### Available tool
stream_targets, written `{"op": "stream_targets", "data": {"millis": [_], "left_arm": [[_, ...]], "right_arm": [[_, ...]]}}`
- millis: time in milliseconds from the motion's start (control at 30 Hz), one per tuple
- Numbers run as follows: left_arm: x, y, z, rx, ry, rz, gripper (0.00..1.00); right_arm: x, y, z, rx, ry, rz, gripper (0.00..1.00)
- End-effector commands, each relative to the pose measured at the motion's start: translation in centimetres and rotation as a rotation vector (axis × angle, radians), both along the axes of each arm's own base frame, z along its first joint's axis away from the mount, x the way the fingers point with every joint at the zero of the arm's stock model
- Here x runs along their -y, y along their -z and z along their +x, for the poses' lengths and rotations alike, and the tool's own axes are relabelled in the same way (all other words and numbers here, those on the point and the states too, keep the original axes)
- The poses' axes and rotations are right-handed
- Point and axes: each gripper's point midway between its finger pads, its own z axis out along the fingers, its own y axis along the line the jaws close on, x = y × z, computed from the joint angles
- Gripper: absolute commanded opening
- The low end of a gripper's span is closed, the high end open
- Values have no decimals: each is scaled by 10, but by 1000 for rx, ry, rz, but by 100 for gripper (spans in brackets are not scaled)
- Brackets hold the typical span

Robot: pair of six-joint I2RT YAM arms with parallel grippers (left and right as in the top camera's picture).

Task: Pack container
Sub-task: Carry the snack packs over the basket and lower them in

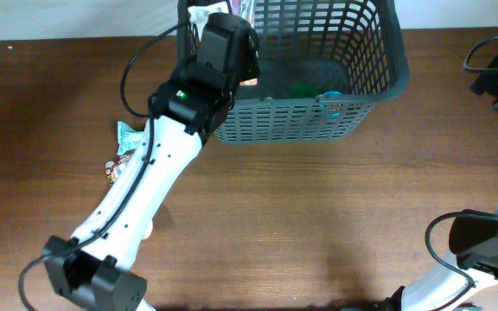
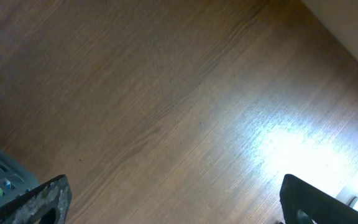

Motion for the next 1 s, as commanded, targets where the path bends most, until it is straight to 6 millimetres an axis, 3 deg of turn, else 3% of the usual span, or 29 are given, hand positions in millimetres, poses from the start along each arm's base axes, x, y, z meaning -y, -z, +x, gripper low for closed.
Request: {"op": "stream_targets", "data": {"millis": [0, 167, 367, 533, 667, 800, 967], "left_arm": [[-4, -1, 7, 7, -24, 36, 2], [-2, 26, 11, -53, -23, 70, 4], [-2, 34, 9, -78, -23, 83, 10], [-2, 34, 9, -80, -23, 85, 30], [-2, 34, 9, -81, -23, 85, 59], [-2, 34, 9, -80, -23, 85, 68], [-3, 34, 9, -78, -20, 89, 72]], "right_arm": [[5, 0, -3, -6, 19, -18, 99], [5, 0, -3, -6, 19, -18, 99], [5, 0, -3, -6, 19, -18, 99], [5, 0, -3, -6, 19, -18, 99], [5, 0, -3, -6, 19, -18, 99], [5, 0, -3, -6, 19, -18, 99], [5, 0, -3, -6, 19, -18, 99]]}}
